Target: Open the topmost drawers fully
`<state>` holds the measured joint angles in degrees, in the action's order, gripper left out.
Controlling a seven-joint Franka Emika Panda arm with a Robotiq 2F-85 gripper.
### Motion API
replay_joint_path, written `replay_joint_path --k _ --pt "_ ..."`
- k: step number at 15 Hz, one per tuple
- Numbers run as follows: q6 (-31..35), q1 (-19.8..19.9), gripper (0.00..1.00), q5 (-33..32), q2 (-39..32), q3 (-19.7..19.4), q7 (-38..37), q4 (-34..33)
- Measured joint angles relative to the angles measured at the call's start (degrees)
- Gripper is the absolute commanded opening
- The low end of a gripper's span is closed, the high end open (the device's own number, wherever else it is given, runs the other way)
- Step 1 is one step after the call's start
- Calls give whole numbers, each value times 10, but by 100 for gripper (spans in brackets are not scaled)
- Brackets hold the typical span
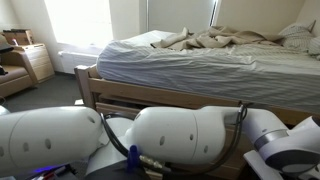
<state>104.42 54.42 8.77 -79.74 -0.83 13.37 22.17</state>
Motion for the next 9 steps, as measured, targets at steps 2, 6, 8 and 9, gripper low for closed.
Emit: replay_joint_path --k 2,6,8,9 --pt "0 2 100 0 -3 -1 0 -4" --pt "2 -12 100 -6 -7 1 -23 -9" --pt "5 -41 100 -2 -6 12 -64 -11" --pt "10 -60 100 2 -4 20 -93 -11"
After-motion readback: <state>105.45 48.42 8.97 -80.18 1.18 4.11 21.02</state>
